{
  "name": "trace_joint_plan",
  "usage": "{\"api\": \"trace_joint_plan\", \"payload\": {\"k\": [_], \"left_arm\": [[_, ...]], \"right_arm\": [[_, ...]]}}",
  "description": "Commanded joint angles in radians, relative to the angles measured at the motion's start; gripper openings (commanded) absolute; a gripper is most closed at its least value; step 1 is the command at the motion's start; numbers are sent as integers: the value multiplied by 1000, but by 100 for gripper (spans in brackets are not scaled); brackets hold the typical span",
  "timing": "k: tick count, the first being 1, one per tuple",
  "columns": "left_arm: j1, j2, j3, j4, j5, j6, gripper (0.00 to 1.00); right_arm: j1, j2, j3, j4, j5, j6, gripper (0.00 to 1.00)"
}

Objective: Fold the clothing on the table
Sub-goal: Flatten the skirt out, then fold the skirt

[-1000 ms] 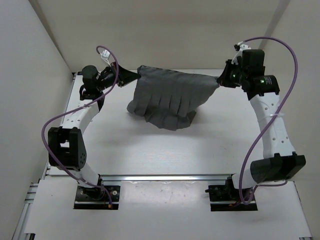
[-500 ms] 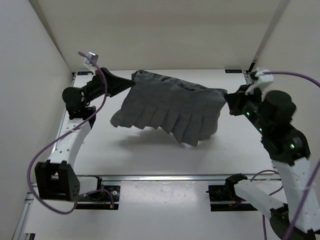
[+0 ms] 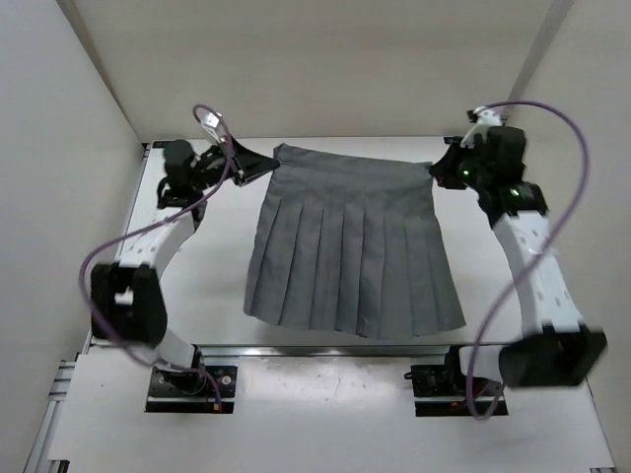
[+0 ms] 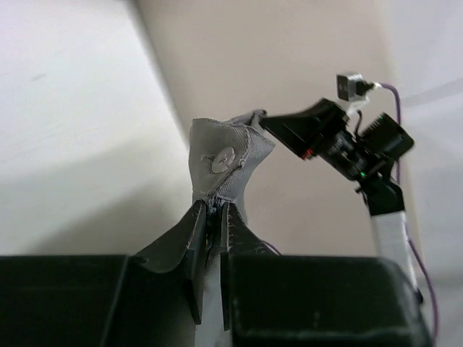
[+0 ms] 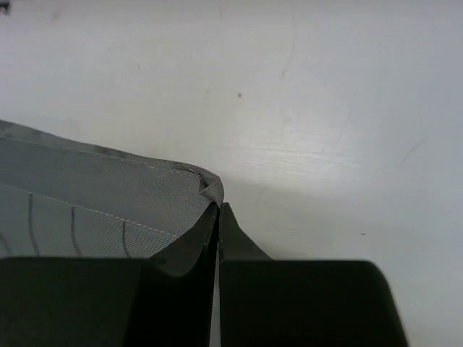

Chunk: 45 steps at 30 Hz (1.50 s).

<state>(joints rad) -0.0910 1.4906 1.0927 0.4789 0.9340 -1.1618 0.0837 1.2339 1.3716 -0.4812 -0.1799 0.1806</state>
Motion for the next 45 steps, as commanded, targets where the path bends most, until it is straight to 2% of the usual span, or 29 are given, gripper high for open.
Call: {"api": "trace_joint_plan", "payload": {"k": [1,3,6,11,16,20,23,28,31,34,36,39,41,45], "left_arm": [[-3,186,84,-211,-147,151,0],[-9,336,139,-194,-178,143,0],[-29,482,222,-211,-233,136,0],[-44,609,375,-307,-330,209,0],[-38,695,463,-309,-304,192,0],[-36,628,418,-287,-253,212,1],[-36,530,319,-274,-215,260,2],[-33,326,34,-211,-172,301,1],[-26,166,-190,-126,-161,287,2],[-30,50,-302,-67,-130,254,2],[-35,13,-318,-86,-121,258,3],[-46,52,-241,-178,-168,338,4],[-52,105,-139,-213,-207,387,4],[-49,304,80,-269,-251,407,3]], "right_arm": [[-45,169,-5,113,-118,20,0],[-50,330,40,115,-147,33,0],[-65,473,90,121,-145,54,0],[-81,564,109,177,-129,68,0],[-82,621,156,159,-167,72,0],[-52,518,66,142,-148,37,0],[-24,377,-67,145,-165,33,0],[34,168,-260,87,-141,20,0],[68,34,-345,52,-124,33,0],[61,-81,-416,27,-145,59,1],[48,-119,-443,26,-154,65,0],[13,-79,-447,61,-158,48,0],[-13,-19,-418,123,-168,33,0],[-53,168,-271,268,-153,33,0]]}}
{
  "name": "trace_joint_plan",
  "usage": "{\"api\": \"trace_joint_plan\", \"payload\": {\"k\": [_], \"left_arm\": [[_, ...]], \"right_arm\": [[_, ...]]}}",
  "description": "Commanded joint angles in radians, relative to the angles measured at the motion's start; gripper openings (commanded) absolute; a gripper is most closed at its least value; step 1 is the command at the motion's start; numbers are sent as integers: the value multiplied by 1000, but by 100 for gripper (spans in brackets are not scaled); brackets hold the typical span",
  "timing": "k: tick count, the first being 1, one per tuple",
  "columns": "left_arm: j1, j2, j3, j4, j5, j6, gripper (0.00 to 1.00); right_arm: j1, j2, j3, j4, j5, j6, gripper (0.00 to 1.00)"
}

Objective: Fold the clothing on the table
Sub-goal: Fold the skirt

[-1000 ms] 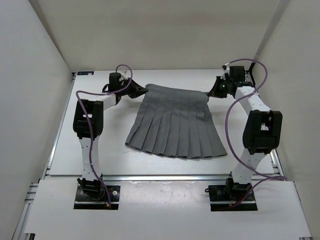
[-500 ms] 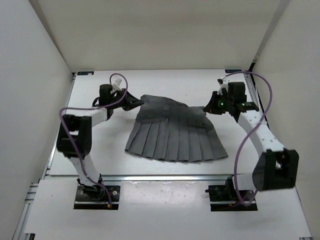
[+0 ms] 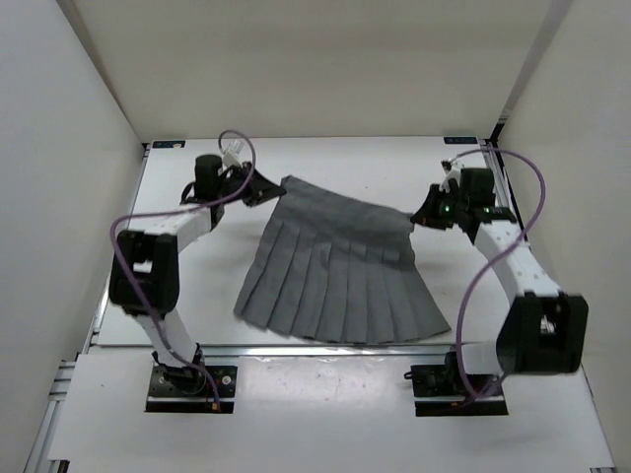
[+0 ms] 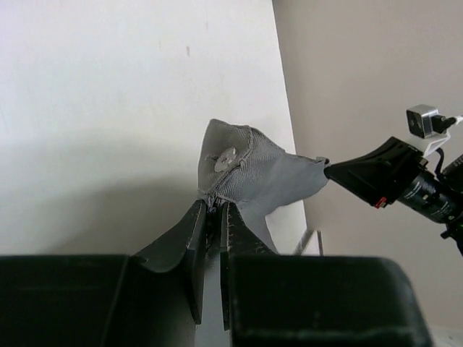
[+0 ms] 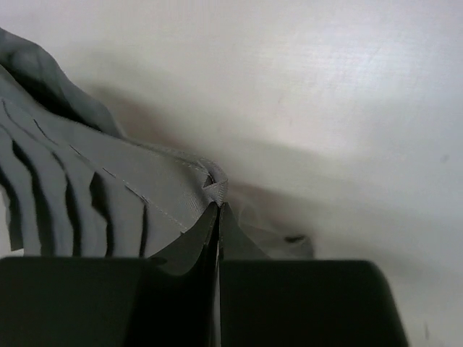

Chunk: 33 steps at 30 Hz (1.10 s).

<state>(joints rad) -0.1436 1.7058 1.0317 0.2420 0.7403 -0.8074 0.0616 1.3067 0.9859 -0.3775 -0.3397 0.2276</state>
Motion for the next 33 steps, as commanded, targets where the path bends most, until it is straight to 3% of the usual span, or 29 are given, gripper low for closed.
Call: {"api": "trace_joint_plan", "payload": {"k": [1,4,7,9,11,14,17,21,28,33], "left_arm": [[15,144,228,-21,-59,22,3],[12,222,379,-10,-39,-36,4],[7,197,386,-23,-30,-24,4],[10,142,291,11,-15,-32,5],[18,28,86,98,-13,-50,5],[47,-89,-111,100,-48,2,5],[52,-199,-237,36,-81,69,7],[21,-213,-321,-29,-157,158,10],[-19,-106,-306,-15,-229,194,23],[-17,-72,-243,-13,-214,163,20]], "right_arm": [[-39,123,141,193,2,-5,0],[-54,224,266,230,-31,32,0],[-40,174,258,236,-47,16,0],[-36,99,180,238,-83,10,0],[-23,-4,91,236,-120,12,0],[35,-199,-79,189,-124,16,0],[115,-361,-240,91,-114,42,0],[159,-429,-331,-29,-120,73,0],[149,-399,-418,-89,-200,90,1],[195,-406,-392,-93,-166,112,0]]}}
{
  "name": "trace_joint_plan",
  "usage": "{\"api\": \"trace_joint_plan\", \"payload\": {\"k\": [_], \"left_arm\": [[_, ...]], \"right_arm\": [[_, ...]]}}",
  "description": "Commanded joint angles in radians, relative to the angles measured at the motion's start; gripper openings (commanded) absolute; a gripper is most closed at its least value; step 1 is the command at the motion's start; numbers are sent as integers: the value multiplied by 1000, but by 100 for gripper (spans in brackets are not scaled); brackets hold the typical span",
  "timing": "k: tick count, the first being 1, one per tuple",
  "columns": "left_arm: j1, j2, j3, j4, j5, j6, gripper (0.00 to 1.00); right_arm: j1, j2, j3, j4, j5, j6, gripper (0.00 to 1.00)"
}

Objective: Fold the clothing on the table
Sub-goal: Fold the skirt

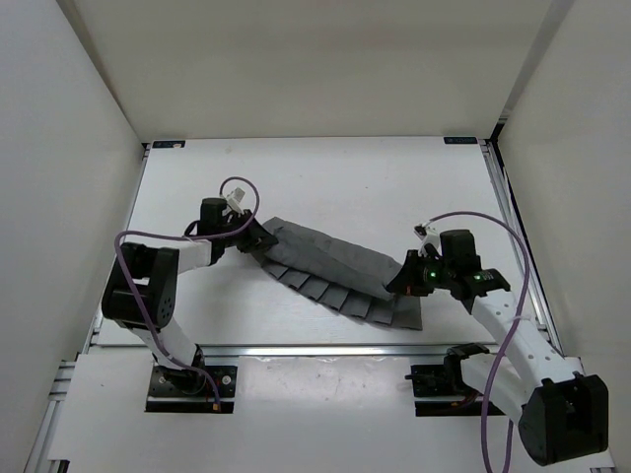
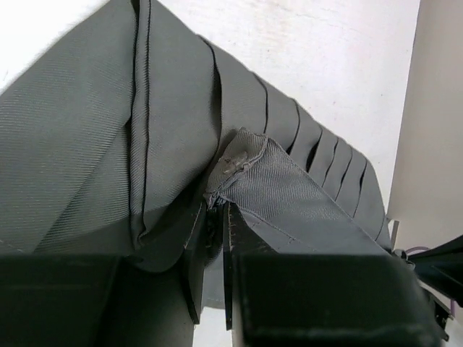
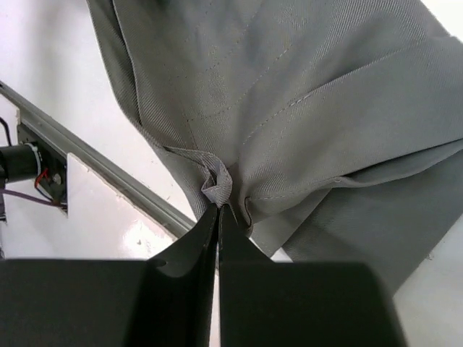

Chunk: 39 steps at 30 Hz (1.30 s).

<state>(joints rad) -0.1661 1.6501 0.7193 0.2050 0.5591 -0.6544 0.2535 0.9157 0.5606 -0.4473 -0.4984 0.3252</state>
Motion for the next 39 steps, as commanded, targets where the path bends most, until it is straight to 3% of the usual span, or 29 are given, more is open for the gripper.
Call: {"api": "trace_joint_plan", "payload": {"k": [1,7,11,15,23,39], "left_arm": [[-1,-18,89,20,-21,6,21],[-24,81,306,33,27,-54,21],[-49,239,518,83,24,-119,23],[-52,382,617,226,47,-203,24],[-24,413,522,438,90,-304,24],[91,94,100,493,88,-264,22]], "right_arm": [[-16,-20,44,-30,-12,12,0],[-157,63,188,30,-23,-15,0],[-165,184,317,103,72,-77,0],[-126,284,392,176,121,-101,0],[-45,239,358,174,132,-135,0],[23,78,139,-50,72,-114,0]]}}
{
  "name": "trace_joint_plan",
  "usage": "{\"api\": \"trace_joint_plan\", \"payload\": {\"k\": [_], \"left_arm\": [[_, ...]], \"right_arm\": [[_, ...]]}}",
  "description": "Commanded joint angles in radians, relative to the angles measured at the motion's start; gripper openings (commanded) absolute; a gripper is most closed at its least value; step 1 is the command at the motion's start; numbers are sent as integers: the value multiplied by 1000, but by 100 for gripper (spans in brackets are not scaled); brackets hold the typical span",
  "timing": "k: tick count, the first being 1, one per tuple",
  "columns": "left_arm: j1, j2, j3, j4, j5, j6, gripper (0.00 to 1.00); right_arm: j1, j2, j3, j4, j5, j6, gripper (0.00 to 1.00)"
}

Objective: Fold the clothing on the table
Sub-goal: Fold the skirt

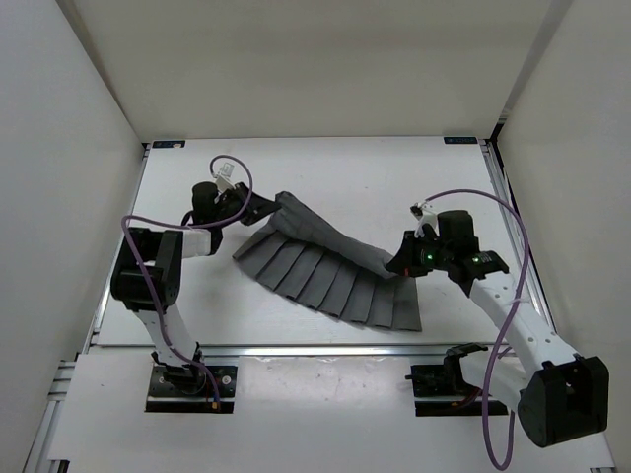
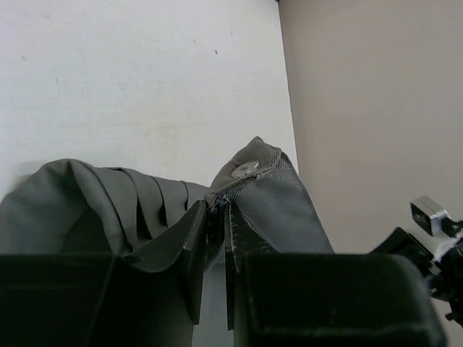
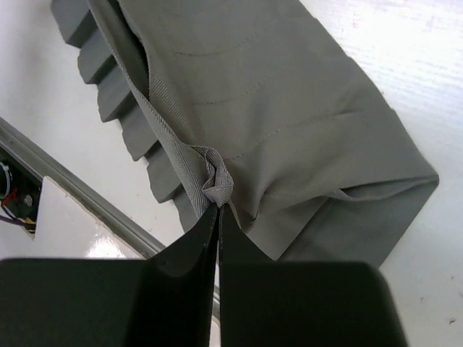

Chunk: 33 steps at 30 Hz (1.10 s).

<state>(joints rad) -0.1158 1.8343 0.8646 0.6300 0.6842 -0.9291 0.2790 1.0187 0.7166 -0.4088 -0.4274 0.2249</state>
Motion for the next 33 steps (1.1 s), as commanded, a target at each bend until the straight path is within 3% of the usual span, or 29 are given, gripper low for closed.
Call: {"api": "trace_joint_plan", "payload": {"k": [1,6,13,17,21,22,23,25,29,33], "left_arm": [[47,-104,-56,89,-34,1,21],[77,-158,-95,119,8,-27,22],[87,-279,-194,-16,34,56,22],[85,-366,-268,-208,63,154,26],[47,-486,-305,-508,64,300,32],[32,-516,-303,-600,57,318,36],[22,-544,-311,-630,45,347,46],[-7,-601,-312,-806,6,400,49],[11,-714,-318,-975,-77,470,50],[31,-695,-236,-1020,-139,475,43]], "right_arm": [[-4,-23,-20,-93,-4,-19,0],[-37,-69,-26,-108,-10,-29,0],[-35,-83,-35,-162,-48,-33,0],[17,-91,-62,-206,20,11,0],[8,-59,-43,-278,-15,14,16],[-16,-51,-43,-286,-34,13,19],[-21,-51,-49,-310,-46,14,21],[-18,-63,-16,-363,-28,14,28],[8,-106,66,-478,62,28,29],[-40,-92,118,-409,20,36,26]]}}
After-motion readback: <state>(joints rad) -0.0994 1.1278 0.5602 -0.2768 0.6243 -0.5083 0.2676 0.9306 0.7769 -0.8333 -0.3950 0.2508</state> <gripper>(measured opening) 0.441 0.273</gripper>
